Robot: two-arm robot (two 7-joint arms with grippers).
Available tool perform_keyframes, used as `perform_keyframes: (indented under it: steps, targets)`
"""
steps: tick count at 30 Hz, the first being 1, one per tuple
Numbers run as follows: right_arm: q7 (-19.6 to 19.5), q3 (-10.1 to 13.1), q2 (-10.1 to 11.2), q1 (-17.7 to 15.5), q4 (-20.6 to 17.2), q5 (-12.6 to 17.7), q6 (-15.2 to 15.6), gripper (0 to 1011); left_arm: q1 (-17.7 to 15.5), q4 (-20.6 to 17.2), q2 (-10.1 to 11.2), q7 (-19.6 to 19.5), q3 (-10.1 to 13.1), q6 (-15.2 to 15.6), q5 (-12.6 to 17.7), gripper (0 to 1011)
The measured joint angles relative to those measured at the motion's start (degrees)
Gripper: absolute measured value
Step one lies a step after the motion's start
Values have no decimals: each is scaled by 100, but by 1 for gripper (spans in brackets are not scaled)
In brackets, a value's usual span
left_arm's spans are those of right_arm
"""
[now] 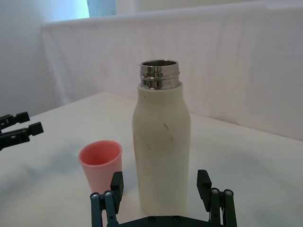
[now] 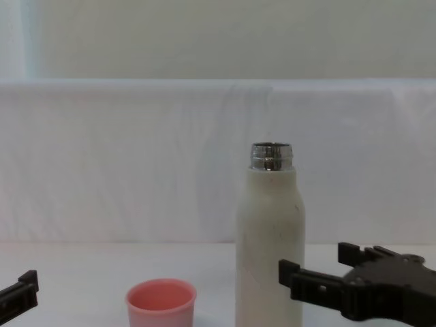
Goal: Grasp the thermos with one hand and pour water into the cup lid.
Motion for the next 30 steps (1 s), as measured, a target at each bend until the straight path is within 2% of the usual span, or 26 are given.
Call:
perform_keyframes:
  steps: [5, 7, 10, 17, 30]
  targets:
    - [2, 51, 80, -237, -140, 6, -126, 1001, 0, 0, 0, 0, 0, 0, 0, 1001]
    - [2, 93, 135, -500, -232, 1, -287, 1001, 0, 0, 0, 0, 0, 0, 0, 1001]
    - [-2, 110, 141, -599, -238, -27, -367, 1001, 0, 0, 0, 0, 0, 0, 0, 1001]
    - [-41, 143, 87, -712, -143, -87, -487, 1001, 0, 0, 0, 0, 1, 0, 0, 1001]
    - [-41, 141, 95, -708, -156, -87, -480, 1001, 0, 0, 0, 0, 1, 0, 0, 1001]
